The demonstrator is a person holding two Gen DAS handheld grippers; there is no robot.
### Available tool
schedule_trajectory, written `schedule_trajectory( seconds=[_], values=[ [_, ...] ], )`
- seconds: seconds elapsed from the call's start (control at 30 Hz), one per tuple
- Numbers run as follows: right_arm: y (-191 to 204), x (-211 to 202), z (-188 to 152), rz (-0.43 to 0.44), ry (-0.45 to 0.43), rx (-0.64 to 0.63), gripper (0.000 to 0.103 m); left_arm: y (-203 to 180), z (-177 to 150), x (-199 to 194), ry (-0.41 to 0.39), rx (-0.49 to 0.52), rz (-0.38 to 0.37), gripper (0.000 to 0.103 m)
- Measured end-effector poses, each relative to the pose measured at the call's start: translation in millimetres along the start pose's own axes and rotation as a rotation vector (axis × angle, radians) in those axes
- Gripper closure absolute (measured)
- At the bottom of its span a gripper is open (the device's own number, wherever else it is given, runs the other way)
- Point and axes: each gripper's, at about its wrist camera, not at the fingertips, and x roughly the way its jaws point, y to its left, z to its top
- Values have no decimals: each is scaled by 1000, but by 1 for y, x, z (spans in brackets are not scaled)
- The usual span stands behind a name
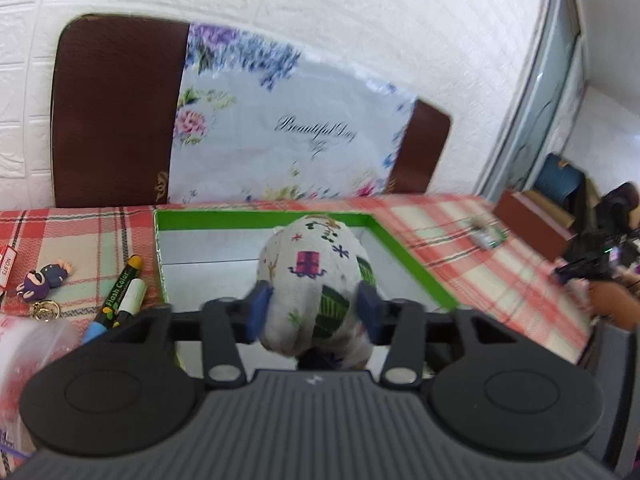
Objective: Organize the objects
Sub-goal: 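Grasp the patterned cloth pouch with the left tool and drop it into the green box, then return the left tool to the table and approach the small green box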
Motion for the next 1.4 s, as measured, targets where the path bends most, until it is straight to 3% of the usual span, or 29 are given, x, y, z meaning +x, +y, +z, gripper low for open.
schedule_trajectory(
  seconds=[0.03, 0.07, 0.13, 0.23, 0.47, 0.6, 0.7, 0.73, 0.87, 0.9, 0.93, 1.0, 1.4],
  values=[
    [-3, 7, 1, -64, 13, -24, 34, -1, 3, 8, 3, 14, 60, 40],
    [-7, 11, 0, -117, 14, -19, 26, -2, 4, 12, 0, 29, 122, 40],
    [-15, 10, 1, -155, 21, 9, 22, -1, 4, 10, 9, 37, 201, 38],
    [-21, -13, 1, -124, -2, 67, 15, 1, -2, -10, -21, 50, 222, 35],
    [-3, -67, -23, -44, -28, 217, 17, -3, -29, -66, -41, 110, 313, 28],
    [15, -79, -50, 92, 116, 287, 23, 19, -60, -100, -29, 97, 383, 23],
    [37, -62, -62, 222, 264, 290, 29, 50, -86, -105, 64, 72, 493, 24],
    [45, -60, -65, 250, 297, 287, 26, 62, -94, -108, 91, 50, 530, 24],
    [75, -62, -57, 286, 299, 192, 21, 104, -117, -123, 156, -45, 663, 24],
    [83, -62, -55, 283, 301, 167, 17, 112, -124, -126, 164, -60, 687, 19],
    [89, -59, -54, 278, 302, 146, 14, 120, -128, -132, 143, -81, 684, 12],
    [98, -55, -51, 277, 293, 116, 14, 134, -132, -140, 132, -97, 719, 7],
    [135, -16, -27, 356, 247, -5, 18, 154, -143, -153, 94, -92, 722, 0]
  ],
)
